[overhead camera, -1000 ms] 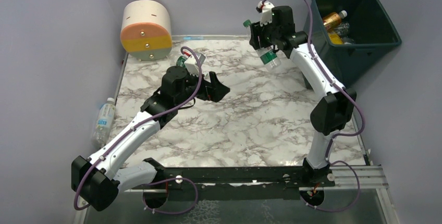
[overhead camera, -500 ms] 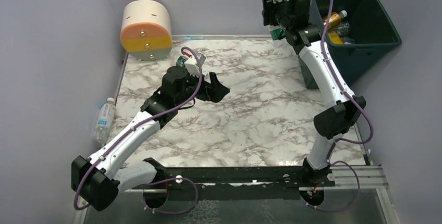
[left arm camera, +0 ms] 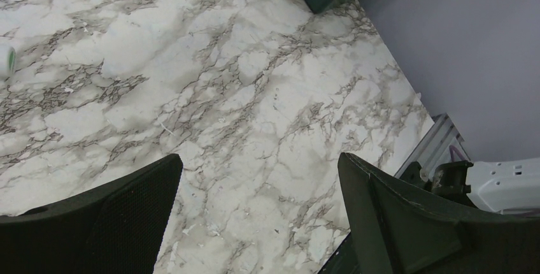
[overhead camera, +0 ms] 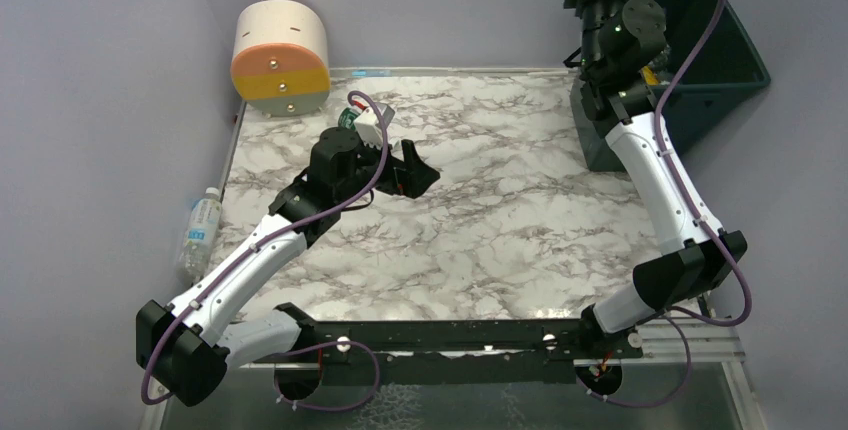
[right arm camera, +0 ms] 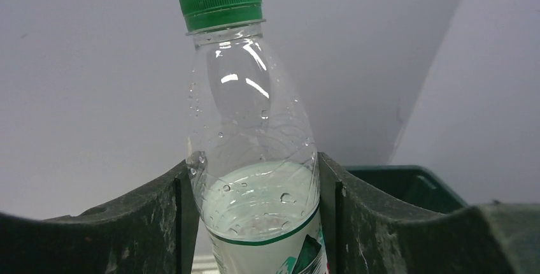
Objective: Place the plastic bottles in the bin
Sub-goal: Place the plastic bottle in the trash bin.
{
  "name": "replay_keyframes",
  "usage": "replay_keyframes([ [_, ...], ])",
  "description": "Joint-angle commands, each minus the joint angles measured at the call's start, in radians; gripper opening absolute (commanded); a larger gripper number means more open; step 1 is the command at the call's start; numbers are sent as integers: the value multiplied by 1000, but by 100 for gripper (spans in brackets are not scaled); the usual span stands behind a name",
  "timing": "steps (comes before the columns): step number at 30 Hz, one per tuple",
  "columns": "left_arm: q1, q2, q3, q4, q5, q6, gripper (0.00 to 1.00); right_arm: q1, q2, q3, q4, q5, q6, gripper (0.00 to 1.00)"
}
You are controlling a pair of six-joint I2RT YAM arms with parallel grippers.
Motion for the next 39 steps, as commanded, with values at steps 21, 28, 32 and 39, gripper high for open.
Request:
replay_keyframes([
  [21,6,-22,-3,33,-5,-2,99,-397,104,79,-21,-8,328,63],
  [28,6,-17,2,36,-4,-5,99,-433,132,103,-104,-36,394,67],
  [32,7,-16,2,36,-5,-3,99,-440,145,120,-139,-46,415,76],
  [39,7,-8,4,29,-11,1,99,-443,128,115,-149,-69,445,86],
])
